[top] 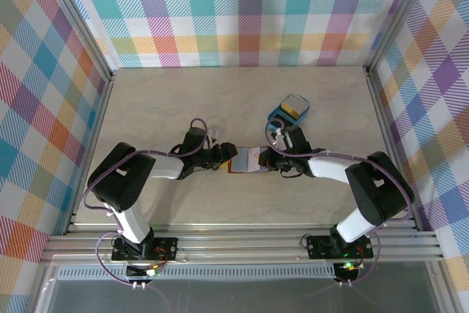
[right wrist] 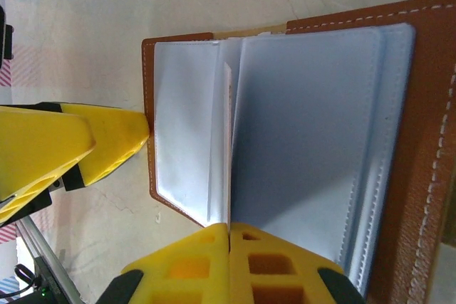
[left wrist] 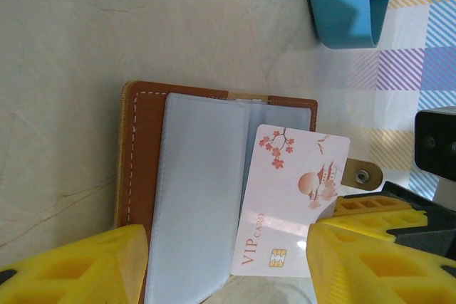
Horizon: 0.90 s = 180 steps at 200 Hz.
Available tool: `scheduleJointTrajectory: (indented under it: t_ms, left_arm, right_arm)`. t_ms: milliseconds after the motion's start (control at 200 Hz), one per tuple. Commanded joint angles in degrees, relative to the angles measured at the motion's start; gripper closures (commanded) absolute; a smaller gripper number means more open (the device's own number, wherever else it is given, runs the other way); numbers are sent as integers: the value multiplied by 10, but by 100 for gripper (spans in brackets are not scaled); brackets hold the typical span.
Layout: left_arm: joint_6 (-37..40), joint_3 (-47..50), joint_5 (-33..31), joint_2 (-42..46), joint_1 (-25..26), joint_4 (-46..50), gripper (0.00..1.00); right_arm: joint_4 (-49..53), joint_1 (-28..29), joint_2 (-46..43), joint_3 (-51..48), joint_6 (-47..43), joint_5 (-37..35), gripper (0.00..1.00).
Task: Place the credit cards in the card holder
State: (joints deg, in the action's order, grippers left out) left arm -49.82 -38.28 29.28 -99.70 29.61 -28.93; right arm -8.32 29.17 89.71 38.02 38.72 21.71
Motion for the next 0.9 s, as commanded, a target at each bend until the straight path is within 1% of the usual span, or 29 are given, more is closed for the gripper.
scheduleJointTrajectory:
  t_ms: [0,255,600,895]
  left_arm:
    - [12,2,-3,-9,6,-12,39]
    - [13,0,-4,-12,6,-9,40]
    - [17,-2,-5,-11,6,-2,40]
    - [18,-1,-6,-10,6,-2,40]
  right_arm:
    - [-17,-4,8,20,12,12,100]
    - [-21,-7,10,28,21,25,100]
    - [-13,-8,13,28,29,4,100]
    - [-20,-9,26,28,36,2,100]
